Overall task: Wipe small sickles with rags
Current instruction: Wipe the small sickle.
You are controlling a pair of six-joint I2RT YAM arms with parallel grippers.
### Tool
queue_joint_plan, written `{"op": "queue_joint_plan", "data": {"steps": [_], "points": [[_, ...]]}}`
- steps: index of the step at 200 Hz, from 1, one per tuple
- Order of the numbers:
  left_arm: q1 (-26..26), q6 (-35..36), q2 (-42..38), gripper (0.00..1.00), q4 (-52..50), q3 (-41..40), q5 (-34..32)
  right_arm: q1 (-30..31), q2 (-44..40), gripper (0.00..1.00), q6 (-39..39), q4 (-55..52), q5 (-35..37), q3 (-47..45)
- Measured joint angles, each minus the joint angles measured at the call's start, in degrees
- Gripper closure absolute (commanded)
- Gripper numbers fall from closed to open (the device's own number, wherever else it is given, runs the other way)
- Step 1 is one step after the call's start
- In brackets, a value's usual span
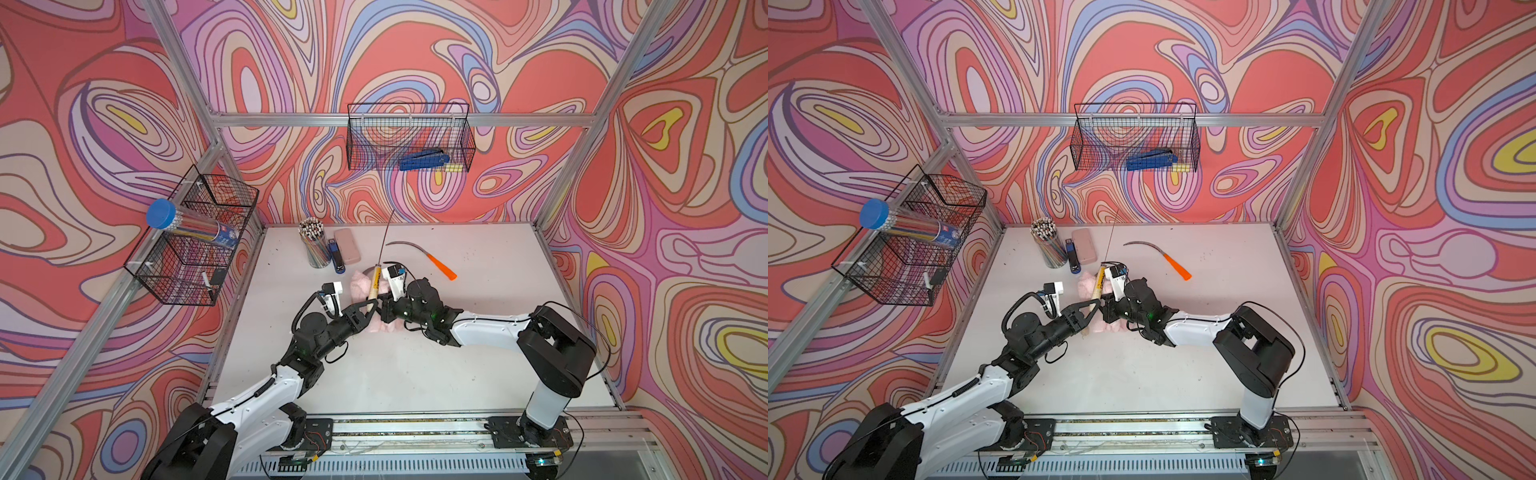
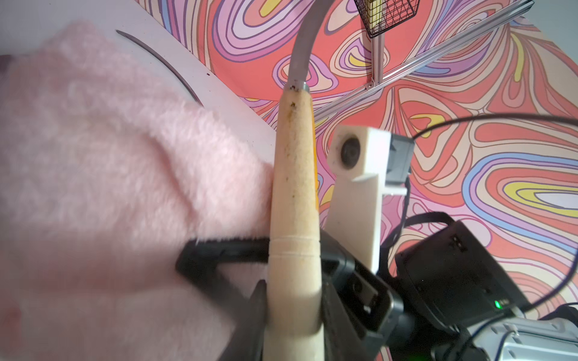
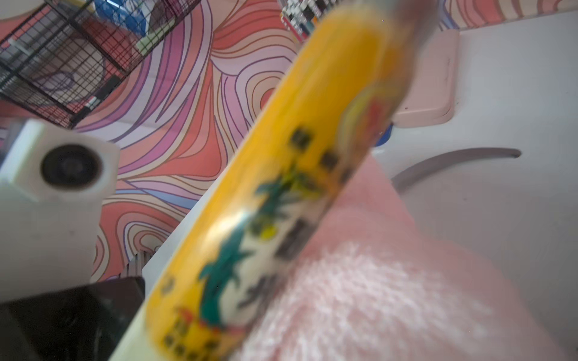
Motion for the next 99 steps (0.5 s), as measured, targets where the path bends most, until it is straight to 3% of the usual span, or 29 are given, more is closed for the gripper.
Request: {"op": "queue_joint_plan", "data": {"steps": [38, 99], "points": [[0.0, 0.0, -0.9, 1.00, -1.2, -0.2, 0.0, 1.4, -5.0, 1.00, -0.1, 2.7, 1.9, -6.8], [0.1, -0.1, -1.0, 1.00, -0.8, -0.2, 0.0, 1.2, -6.4, 1.00, -3.4, -2.0, 8.1, -3.0]]}}
